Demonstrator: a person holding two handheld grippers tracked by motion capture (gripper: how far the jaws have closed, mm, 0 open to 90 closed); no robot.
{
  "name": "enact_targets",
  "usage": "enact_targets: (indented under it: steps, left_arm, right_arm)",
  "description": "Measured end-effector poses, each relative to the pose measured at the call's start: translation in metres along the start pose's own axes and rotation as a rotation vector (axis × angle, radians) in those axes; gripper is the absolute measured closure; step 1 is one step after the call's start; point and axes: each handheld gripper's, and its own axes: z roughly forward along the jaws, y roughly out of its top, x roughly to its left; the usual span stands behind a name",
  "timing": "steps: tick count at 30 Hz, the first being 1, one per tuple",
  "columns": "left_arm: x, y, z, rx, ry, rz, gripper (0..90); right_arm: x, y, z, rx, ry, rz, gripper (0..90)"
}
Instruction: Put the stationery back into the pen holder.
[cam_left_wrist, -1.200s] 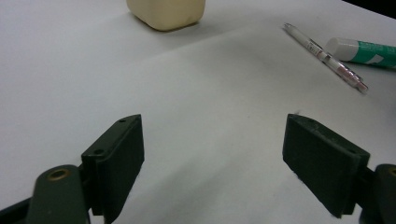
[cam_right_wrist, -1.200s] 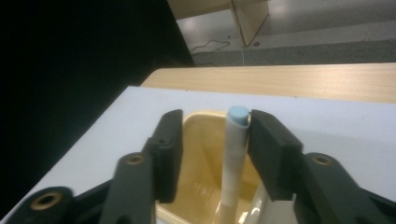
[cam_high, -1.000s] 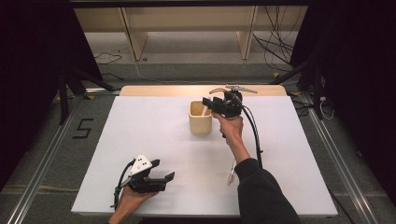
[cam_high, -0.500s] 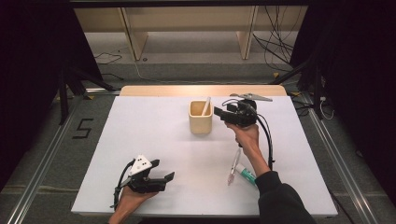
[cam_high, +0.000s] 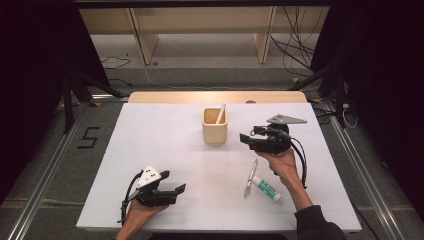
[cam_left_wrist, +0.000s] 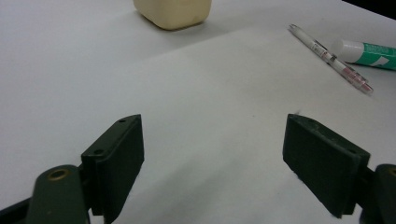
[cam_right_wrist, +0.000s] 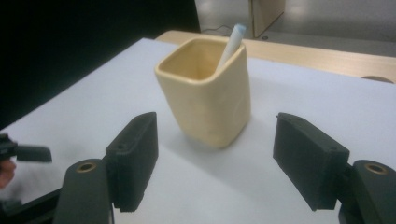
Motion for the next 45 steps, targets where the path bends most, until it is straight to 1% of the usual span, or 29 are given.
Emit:
enact_targets:
  steps: [4, 7, 10, 12, 14, 17, 18, 21, 24, 28, 32, 36, 41, 43, 45]
  left_arm:
    - [0.001, 0.000, -0.001, -0.009, 0.002, -0.005, 20.3]
    - [0.001, 0.000, -0.001, -0.012, 0.002, -0.005, 20.3]
    - [0.001, 0.000, -0.001, -0.011, 0.002, -0.004, 20.3]
    - [0.000, 0.000, -0.001, -0.009, 0.003, -0.002, 20.3]
    - [0.000, 0.001, -0.002, -0.013, 0.003, -0.002, 20.3]
    - [0.000, 0.000, -0.002, -0.012, 0.003, 0.000, 20.4]
    - [0.000, 0.000, -0.001, -0.011, 0.002, 0.001, 20.3]
    - [0.000, 0.001, -0.001, -0.011, -0.001, 0.002, 20.3]
    - [-0.001, 0.000, -0.001, -0.007, -0.004, 0.008, 20.3]
    - [-0.001, 0.001, -0.001, -0.012, -0.004, 0.006, 20.3]
    - [-0.001, 0.001, -0.001, -0.015, -0.006, 0.004, 20.3]
    - [-0.001, 0.000, -0.001, -0.015, -0.009, 0.006, 20.1]
    - [-0.001, 0.000, -0.001, -0.018, -0.008, 0.002, 20.1]
    - [-0.001, 0.000, -0.001, -0.020, -0.009, 0.002, 20.1]
    - [-0.001, 0.000, -0.001, -0.014, -0.009, 0.006, 20.1]
  right_arm:
    - [0.003, -0.009, -0.009, 0.046, -0.012, -0.035, 30.5]
    - [0.005, -0.017, -0.017, 0.073, -0.014, -0.051, 30.2]
    - [0.007, -0.024, -0.024, 0.098, -0.032, -0.074, 29.9]
    - [0.005, -0.031, -0.029, 0.098, -0.031, -0.073, 30.0]
    - [0.003, -0.037, -0.031, 0.125, -0.026, -0.065, 30.0]
    - [0.002, -0.046, -0.035, 0.148, -0.016, -0.061, 30.0]
    - [0.003, -0.048, -0.036, 0.163, -0.017, -0.066, 30.0]
    - [0.005, -0.051, -0.039, 0.182, -0.020, -0.087, 30.0]
    - [0.006, -0.055, -0.039, 0.202, -0.019, -0.090, 30.1]
    - [0.008, -0.059, -0.038, 0.244, -0.018, -0.100, 29.5]
    - [0.011, -0.062, -0.038, 0.292, -0.016, -0.113, 27.3]
    - [0.013, -0.064, -0.035, 0.356, -0.021, -0.134, 25.1]
    - [0.014, -0.068, -0.032, 0.414, -0.030, -0.150, 24.3]
    - [0.014, -0.069, -0.031, 0.426, -0.026, -0.147, 24.1]
    - [0.014, -0.069, -0.029, 0.445, -0.029, -0.155, 23.8]
